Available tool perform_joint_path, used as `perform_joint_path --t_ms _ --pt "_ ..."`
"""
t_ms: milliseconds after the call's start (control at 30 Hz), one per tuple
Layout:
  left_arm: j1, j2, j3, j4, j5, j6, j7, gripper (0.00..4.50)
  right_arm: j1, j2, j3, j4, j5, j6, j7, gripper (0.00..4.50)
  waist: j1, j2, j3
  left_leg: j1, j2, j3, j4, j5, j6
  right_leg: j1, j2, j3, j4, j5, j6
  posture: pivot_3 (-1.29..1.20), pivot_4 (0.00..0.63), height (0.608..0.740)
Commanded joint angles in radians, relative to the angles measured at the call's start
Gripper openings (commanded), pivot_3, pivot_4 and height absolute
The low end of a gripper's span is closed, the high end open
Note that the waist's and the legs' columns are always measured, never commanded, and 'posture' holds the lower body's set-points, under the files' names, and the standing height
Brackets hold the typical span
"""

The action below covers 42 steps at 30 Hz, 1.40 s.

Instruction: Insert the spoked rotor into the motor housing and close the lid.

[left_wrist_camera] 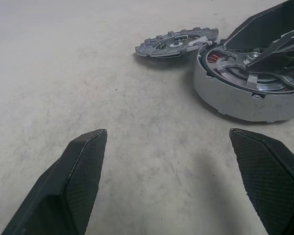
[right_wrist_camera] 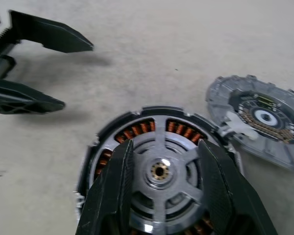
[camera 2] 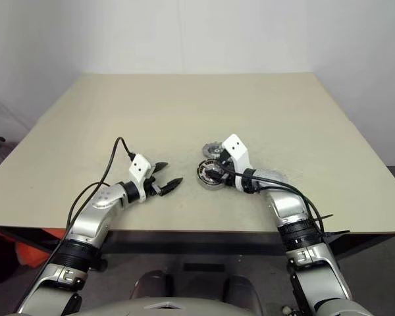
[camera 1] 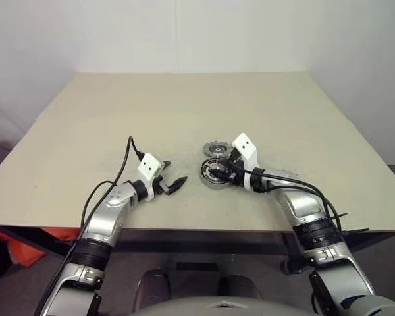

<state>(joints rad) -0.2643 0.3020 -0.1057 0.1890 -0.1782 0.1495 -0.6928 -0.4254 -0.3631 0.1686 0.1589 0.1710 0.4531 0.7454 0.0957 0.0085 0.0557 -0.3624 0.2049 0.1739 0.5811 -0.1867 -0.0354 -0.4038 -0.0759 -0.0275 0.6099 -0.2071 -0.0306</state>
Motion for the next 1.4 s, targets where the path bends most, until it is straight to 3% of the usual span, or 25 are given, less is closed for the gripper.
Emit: perform_joint_path --t_ms 33,367,500,633,767,900,1033,1400 --pt "-0.012 0.008 0.023 -0.022 -0.006 -0.018 0.005 4.25 -0.021 -0.008 -0.01 -0.022 0.009 0.012 0.011 2.32 0.0 0.0 0.0 0.0 0.0 0.0 0.0 0.0 0.0 0.0 0.0 0.0 0.0 0.0 0.0 0.0 0.0 0.74" --pt "-0.018 -0.003 0.017 -0.01 -0.002 -0.022 0.003 4.25 -0.019 -0.032 -0.069 -0.245 0.168 0.049 0.124 2.32 0.001 0.0 0.0 0.0 0.0 0.0 0.0 0.0 0.0 0.0 0.0 0.0 0.0 0.0 0.0 0.0 0.0 0.74" --pt "-0.025 -0.009 0.018 -0.001 0.0 -0.025 0.005 4.25 -0.052 -0.148 -0.017 -0.164 0.03 -0.083 0.155 2.32 0.004 0.0 0.0 0.0 -0.001 0.0 0.001 0.0 0.0 0.001 -0.001 0.0 0.0 0.0 0.0 0.0 0.0 0.74" --pt "-0.035 -0.013 0.019 0.015 0.001 -0.032 0.003 4.25 -0.153 -0.368 0.101 0.014 -0.191 -0.4 0.294 2.32 0.004 0.0 0.0 0.0 -0.001 0.0 0.002 0.0 0.0 0.002 -0.001 0.0 0.0 0.0 0.001 0.0 0.0 0.74" --pt "-0.059 -0.025 0.016 0.046 0.002 -0.047 0.001 4.25 -0.298 -0.44 0.191 0.176 -0.306 -0.661 0.415 2.32 -0.005 0.0 0.0 -0.001 0.0 0.0 0.002 0.0 0.001 0.0 0.0 0.0 0.0 0.0 0.0 0.0 0.0 0.74" --pt "-0.08 -0.043 0.012 0.071 0.007 -0.06 0.003 4.25 -0.417 -0.43 0.293 0.331 -0.409 -0.912 0.504 2.32 -0.007 0.0 0.0 -0.004 0.001 0.0 0.003 -0.001 0.001 -0.003 0.001 -0.001 0.002 0.0 -0.001 0.0 0.0 0.74" --pt "-0.072 -0.049 0.015 0.059 0.005 -0.06 0.009 4.25 -0.461 -0.376 0.345 0.416 -0.444 -1.039 0.536 2.32 -0.003 0.0 0.0 -0.008 0.002 0.0 0.015 -0.006 0.01 -0.003 0.001 -0.001 0.006 0.0 -0.002 0.0 0.0 0.74" --pt "-0.032 -0.036 0.027 0.021 0.0 -0.053 0.024 4.25 -0.511 -0.278 0.381 0.596 -0.531 -1.155 0.486 2.32 -0.004 -0.001 0.001 -0.006 0.001 0.0 0.019 -0.006 0.01 -0.003 -0.003 -0.001 0.013 0.0 -0.002 0.0 0.0 0.74"
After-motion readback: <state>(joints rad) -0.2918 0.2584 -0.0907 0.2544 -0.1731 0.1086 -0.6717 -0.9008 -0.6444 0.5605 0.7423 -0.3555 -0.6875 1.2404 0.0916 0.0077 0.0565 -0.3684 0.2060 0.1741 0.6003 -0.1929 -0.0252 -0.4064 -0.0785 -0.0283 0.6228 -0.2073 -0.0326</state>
